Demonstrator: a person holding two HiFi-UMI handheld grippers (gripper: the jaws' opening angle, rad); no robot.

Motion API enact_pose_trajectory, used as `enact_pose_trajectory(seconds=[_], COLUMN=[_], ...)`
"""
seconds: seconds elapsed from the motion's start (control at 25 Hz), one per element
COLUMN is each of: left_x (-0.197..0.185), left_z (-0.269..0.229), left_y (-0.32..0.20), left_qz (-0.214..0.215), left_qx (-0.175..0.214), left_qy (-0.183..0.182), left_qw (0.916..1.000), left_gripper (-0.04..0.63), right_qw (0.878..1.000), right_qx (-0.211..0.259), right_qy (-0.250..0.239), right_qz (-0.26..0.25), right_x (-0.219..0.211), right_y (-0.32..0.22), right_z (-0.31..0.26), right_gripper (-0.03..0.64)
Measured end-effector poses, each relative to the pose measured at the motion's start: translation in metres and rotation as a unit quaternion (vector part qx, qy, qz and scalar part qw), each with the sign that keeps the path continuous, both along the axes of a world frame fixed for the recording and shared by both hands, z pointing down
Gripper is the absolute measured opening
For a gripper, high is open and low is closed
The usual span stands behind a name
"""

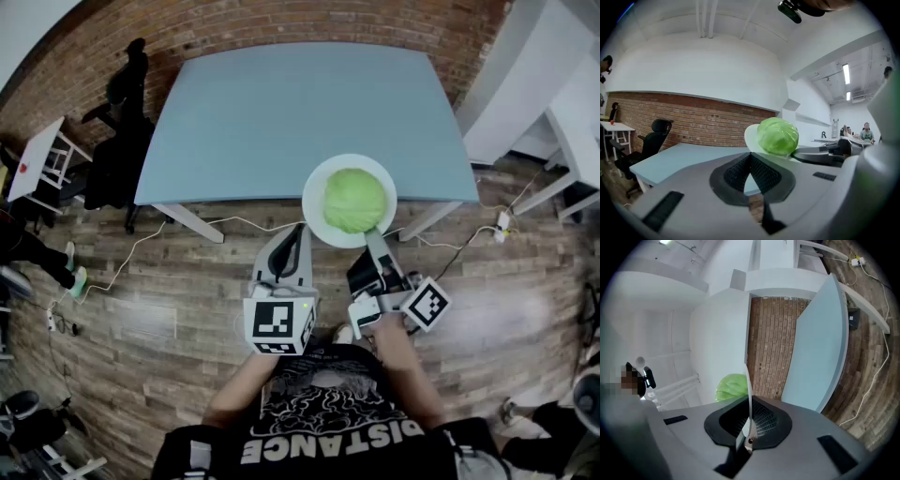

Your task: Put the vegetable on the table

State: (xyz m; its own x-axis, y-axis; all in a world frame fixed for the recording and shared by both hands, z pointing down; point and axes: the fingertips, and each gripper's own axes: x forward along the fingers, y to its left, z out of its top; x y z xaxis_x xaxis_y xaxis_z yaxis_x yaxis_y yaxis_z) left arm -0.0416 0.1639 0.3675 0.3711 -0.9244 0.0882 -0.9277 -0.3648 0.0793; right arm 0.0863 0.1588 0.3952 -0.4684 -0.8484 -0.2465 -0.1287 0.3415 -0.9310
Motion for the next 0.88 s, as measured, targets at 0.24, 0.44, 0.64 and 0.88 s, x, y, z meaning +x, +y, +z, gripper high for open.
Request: enact_pose_trajectory(seconds=[0.24,0.44,0.64,0.88], left_x=[0.001,-0.001,-0.008,-0.025], left_z=[0.003,0.009,0.009,0.009], left_y=[0.003,0.003,0.003,-0.004], left_qz=[0.001,0.005,0.016,0.027], left_qx=[-0.004,-0.01,-0.008,-0.007], left_qy=[0.001,0.0,0.003,0.003], left_qw=[1.0,0.9999,0.9998,0.9996], left_gripper=[0.0,0.0,0.0,0.0], right_qw=[1.0,1.0,1.0,0.999], right_qx=[0.0,-0.001,-0.003,-0.005], right_qy=[-0.009,-0.011,-0.012,-0.013], right_qz=[0.004,0.011,0.02,0.032], right_x=[0.001,0.001,-0.007,-0.024], right_y=[0.002,0.001,0.002,-0.002], right_z=[-0.001,0.001,0.002,0.002], right_gripper=[0.015,0.015,0.015,0.015])
